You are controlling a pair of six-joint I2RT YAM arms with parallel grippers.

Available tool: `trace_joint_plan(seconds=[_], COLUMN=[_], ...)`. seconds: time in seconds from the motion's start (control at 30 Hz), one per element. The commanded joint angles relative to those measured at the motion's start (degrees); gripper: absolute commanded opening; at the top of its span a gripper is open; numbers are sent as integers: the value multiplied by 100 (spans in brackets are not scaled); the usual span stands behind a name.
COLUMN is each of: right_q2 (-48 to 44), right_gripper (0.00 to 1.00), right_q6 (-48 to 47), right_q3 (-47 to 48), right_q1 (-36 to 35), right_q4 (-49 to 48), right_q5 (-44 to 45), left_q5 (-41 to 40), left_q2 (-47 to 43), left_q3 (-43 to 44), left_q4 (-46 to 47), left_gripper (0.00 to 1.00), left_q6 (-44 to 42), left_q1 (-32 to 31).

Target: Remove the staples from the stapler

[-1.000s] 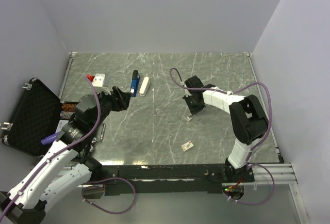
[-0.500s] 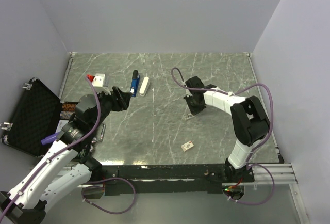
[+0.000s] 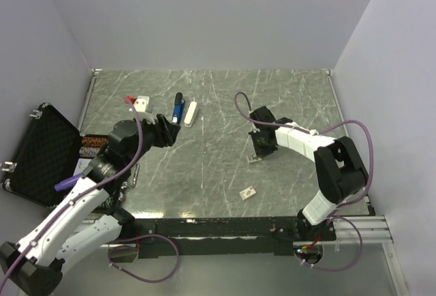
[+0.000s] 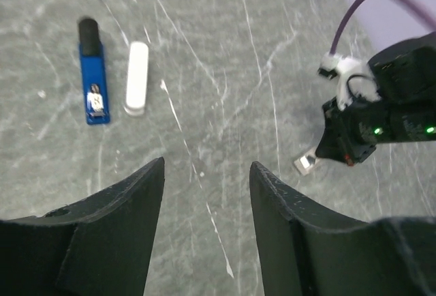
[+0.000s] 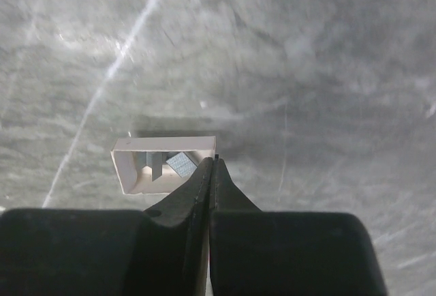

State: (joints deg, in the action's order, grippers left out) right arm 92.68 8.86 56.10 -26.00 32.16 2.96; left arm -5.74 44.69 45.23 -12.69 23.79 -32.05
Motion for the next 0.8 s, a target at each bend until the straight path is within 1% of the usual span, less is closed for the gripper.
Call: trace_joint_plan(seconds=[0.0,0.1,0.2,0.3,0.43,0.57,0.6,0.77], right_q2=[-619,-839,-1059,-1252,-1463,-1578,-1578,-1639], right_gripper=[0,0,0,0,0,0,0,0], right_q6=[616,923,1187,1372,1600,1750,1803,1917], right_q3=[-177,-344,-538,-731,-890,-925,-942,-1109], right_q1=[-10,-19,-37,-98,-221,-362,-371,-441], right_q4=[237,439,545,537,554,624,651,607], right_q5=[257,512,556,477,381,424,451,416], left_q5=[521,792,1100,1163,794,688,653,908], left_q2=[233,295,435,602,1059,1542,1639,2596], left_q3=[91,-128,-479,-822,-972,-990,-990,-728], left_q4=[187,319,503,854,1031,1216,1442,1664], left_gripper=[57,58,57,58,57,58,59,59], left_q6=[257,442,688,890,952,891,856,259], left_q1=[-29,-143,-353,-836,-1644,-2058,-2164,-2542])
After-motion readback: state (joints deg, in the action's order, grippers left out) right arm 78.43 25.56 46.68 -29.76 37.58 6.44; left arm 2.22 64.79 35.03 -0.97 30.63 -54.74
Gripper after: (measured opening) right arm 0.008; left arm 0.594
